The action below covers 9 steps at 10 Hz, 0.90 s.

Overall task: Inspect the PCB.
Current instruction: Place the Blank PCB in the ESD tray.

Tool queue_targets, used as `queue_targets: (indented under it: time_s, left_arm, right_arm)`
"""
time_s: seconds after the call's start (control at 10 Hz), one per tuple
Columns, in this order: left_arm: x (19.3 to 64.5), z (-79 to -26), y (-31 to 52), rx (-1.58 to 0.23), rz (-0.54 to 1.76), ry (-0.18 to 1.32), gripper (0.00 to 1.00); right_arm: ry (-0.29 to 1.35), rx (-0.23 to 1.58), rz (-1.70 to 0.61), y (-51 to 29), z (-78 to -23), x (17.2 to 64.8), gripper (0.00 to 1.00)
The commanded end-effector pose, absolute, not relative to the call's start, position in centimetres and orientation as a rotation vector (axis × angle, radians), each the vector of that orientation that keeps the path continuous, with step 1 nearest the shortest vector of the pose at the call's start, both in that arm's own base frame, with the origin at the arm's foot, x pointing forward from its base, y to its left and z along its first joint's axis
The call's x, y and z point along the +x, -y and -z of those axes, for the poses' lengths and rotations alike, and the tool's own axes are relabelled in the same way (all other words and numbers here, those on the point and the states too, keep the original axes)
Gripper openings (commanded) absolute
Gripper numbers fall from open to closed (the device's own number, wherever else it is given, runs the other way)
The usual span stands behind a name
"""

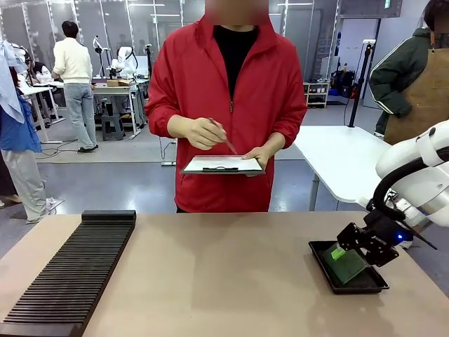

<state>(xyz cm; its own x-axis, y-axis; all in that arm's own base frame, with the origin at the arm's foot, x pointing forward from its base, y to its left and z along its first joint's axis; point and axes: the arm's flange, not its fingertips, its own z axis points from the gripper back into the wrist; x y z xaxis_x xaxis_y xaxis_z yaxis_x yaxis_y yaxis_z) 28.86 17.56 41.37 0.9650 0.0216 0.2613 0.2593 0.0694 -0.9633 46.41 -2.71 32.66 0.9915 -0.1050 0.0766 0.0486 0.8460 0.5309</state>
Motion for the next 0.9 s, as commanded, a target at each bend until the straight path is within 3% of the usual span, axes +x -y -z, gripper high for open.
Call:
queue_targets:
  time_s: [0.0,0.8]
  left_arm:
    - [28.7,-41.6,-17.6,-1.488,0.191,0.233,1.00]
    - [28.7,-41.6,-17.6,-1.488,0.191,0.233,1.00]
  right_arm:
    - [0.149,0.410,0.123,1.4,-33.5,45.2,1.00]
    - [0.206,0.369,0.122,1.5,-34.3,44.7,1.00]
